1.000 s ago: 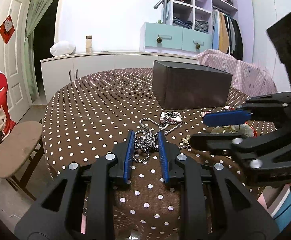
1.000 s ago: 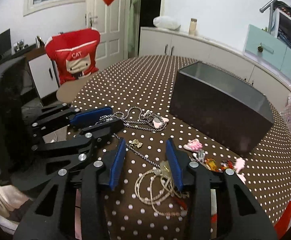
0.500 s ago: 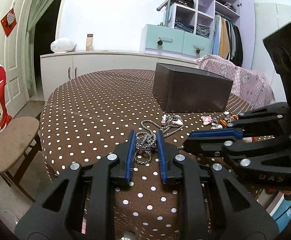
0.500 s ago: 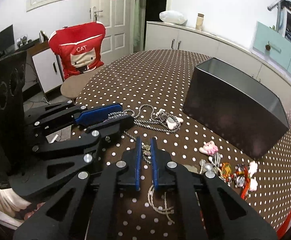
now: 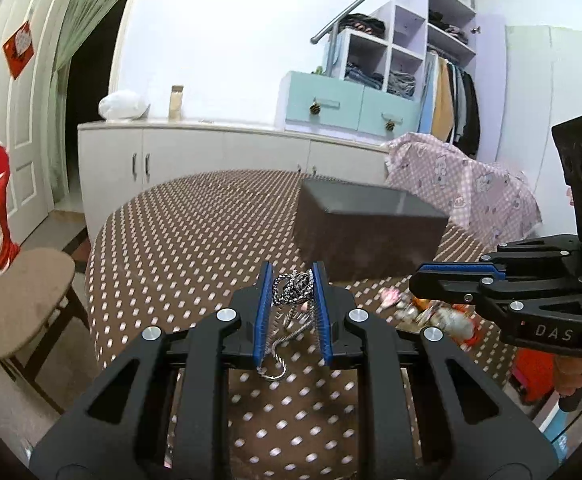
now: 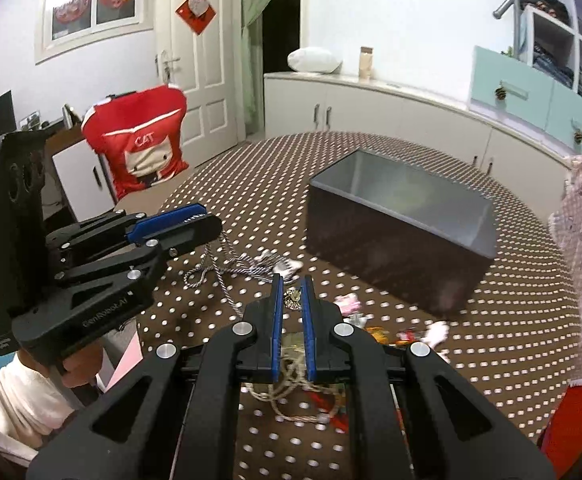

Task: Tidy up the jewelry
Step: 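Carry the necklace and charm over the box and release them inside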

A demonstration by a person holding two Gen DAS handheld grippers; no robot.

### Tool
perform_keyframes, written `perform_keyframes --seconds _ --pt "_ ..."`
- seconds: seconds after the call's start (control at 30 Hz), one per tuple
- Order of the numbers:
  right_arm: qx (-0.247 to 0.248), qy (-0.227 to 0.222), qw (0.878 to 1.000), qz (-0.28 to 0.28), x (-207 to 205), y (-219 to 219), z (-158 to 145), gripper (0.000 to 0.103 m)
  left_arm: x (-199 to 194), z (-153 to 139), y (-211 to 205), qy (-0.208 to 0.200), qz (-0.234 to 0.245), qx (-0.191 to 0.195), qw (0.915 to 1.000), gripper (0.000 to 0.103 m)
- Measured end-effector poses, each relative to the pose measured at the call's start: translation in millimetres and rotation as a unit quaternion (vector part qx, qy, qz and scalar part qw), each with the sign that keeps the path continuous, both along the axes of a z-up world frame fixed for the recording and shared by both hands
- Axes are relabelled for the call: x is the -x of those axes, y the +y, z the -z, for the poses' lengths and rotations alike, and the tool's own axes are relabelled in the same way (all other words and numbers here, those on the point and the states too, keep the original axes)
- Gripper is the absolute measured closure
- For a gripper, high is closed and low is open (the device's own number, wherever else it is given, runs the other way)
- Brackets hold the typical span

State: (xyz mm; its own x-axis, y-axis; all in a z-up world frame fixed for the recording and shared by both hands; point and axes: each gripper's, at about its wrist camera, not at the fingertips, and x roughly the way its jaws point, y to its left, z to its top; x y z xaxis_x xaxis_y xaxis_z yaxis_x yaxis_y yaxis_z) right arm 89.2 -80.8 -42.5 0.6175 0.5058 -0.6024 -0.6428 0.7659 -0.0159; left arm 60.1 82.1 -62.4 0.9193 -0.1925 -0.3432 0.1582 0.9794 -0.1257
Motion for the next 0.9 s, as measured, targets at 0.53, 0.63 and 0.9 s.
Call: perform_keyframes --seconds 0.53,0.63,0.9 --pt "-0.021 -0.056 0.997 0.056 -12 -41 -52 0.096 -17 -67 -38 -0.034 0.025 -0.026 0.9988 0.082" --pt "-0.025 -0.061 0.996 0.067 -20 -47 -59 0.096 -21 -76 -46 -0.041 0.025 -0.033 0.9983 0.082" --pt "-0.029 -0.071 0.994 0.081 -32 -60 -74 0.096 -29 -110 -62 -0.071 0.031 -0.043 0.9961 0.082"
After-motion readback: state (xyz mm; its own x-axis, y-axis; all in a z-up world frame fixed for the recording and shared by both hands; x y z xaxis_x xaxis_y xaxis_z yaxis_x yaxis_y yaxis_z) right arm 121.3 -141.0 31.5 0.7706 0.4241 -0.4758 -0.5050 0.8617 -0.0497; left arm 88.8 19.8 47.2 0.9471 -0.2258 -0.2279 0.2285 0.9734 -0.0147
